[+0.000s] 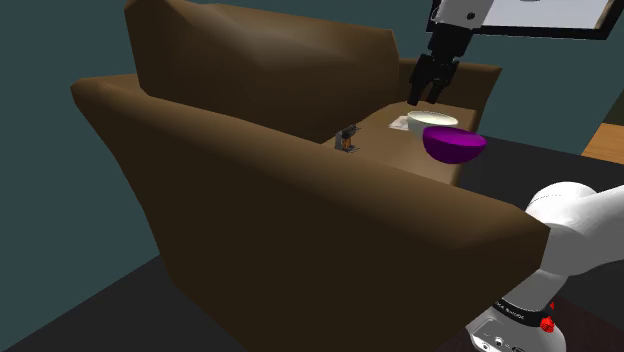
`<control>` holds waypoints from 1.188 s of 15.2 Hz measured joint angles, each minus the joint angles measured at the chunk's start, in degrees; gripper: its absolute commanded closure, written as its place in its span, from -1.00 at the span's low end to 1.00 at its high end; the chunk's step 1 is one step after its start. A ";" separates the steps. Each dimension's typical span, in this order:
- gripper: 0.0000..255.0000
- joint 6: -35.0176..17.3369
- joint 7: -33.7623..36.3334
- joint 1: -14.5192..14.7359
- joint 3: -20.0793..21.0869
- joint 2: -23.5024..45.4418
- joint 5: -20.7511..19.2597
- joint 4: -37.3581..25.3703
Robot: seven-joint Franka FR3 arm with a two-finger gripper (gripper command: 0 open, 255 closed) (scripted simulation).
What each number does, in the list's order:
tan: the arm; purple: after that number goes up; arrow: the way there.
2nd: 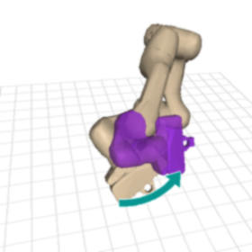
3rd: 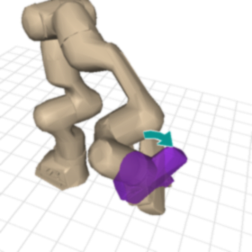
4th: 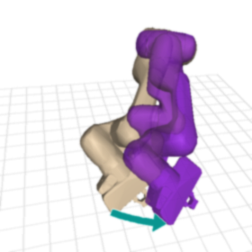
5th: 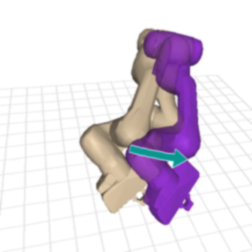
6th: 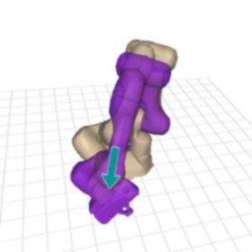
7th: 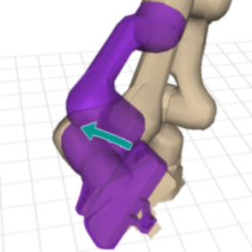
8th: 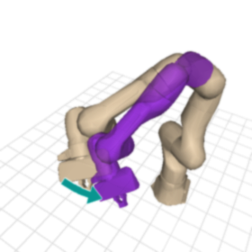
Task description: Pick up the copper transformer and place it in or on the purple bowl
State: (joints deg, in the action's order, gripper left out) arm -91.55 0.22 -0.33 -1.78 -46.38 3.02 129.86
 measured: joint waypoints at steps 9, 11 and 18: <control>-1.00 -6.63 -2.39 -0.86 -3.24 14.83 -0.58 -5.13; -1.00 -8.14 -2.66 -0.91 -3.79 19.00 -0.39 -6.93; -1.00 -11.28 -4.96 -1.55 -6.51 34.76 0.86 -16.33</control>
State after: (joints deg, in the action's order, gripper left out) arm -102.83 -4.74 -1.88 -8.29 -11.63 3.87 113.53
